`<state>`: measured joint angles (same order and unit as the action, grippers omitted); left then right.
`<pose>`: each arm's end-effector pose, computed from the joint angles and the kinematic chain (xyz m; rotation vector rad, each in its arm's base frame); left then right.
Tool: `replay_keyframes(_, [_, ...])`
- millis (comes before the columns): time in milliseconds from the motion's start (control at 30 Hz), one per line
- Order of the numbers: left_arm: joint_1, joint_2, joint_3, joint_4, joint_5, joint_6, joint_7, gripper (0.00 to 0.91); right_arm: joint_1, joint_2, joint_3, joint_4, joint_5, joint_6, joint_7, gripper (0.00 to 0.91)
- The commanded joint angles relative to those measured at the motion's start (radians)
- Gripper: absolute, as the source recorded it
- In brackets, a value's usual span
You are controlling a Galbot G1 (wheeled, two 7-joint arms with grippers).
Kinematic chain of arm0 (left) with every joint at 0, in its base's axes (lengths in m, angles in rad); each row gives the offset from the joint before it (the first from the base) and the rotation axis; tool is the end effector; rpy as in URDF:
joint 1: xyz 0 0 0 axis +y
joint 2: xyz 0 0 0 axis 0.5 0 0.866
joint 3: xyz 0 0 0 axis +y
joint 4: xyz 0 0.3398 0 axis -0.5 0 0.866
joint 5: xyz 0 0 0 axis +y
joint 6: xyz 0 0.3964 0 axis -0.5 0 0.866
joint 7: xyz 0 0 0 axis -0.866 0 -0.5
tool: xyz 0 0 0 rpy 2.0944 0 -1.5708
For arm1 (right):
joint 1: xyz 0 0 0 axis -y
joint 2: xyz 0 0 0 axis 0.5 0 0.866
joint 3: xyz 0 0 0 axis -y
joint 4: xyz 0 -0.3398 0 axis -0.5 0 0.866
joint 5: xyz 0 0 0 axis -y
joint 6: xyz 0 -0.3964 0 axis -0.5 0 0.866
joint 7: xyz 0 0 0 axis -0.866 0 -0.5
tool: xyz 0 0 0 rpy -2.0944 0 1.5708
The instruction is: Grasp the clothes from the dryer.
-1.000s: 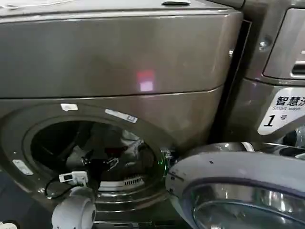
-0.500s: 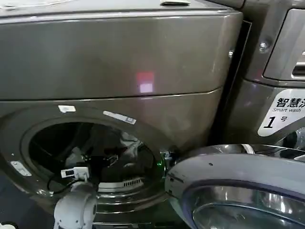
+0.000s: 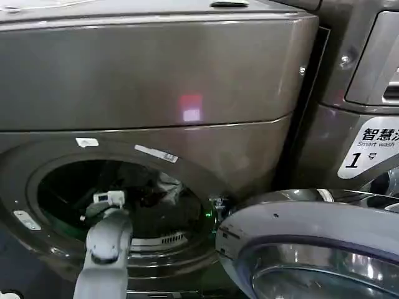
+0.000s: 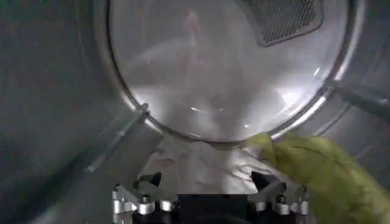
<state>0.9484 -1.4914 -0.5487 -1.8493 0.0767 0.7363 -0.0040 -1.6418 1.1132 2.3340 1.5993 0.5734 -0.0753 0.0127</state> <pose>0.4018 0.0279 -0.1906 0.1278 -2.7754 -0.1912 -0.1477 -0.4904 -0.0506 1.8963 2.0114 -0.4252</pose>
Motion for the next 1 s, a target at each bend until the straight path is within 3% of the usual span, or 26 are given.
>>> replay_keyframes(33, [-0.301, -0.011, -0.001, 0.391, 0.049, -0.188, 0.027, 0.907, 0.003, -0.002, -0.003, 0.004, -0.001, 0.001, 0.0, 0.907])
replay_keyframes(300, [-0.412, 0.001, 0.001, 0.575, 0.087, -0.285, 0.037, 0.907, 0.005, -0.002, -0.007, -0.001, -0.003, 0.004, -0.001, 0.907])
replay_keyframes(700, [-0.501, -0.005, 0.01, 0.721, 0.131, -0.321, 0.054, 0.907, 0.008, -0.001, -0.007, 0.003, -0.004, 0.003, -0.002, 0.907])
replay_keyframes(767, [-0.522, -0.004, 0.015, 0.758, 0.208, -0.313, 0.106, 0.907, 0.008, -0.002, -0.009, 0.005, -0.004, 0.003, -0.002, 0.907])
replay_keyframes(867, [-0.546, 0.0, 0.005, 0.79, 0.503, -0.279, 0.316, 0.907, 0.008, -0.003, -0.011, 0.009, -0.003, 0.002, -0.002, 0.907])
replay_keyframes(1000, [-0.573, 0.017, 0.008, 0.816, 0.988, -0.441, 0.586, 0.907, 0.005, -0.003, -0.013, 0.011, -0.003, 0.003, -0.005, 0.907])
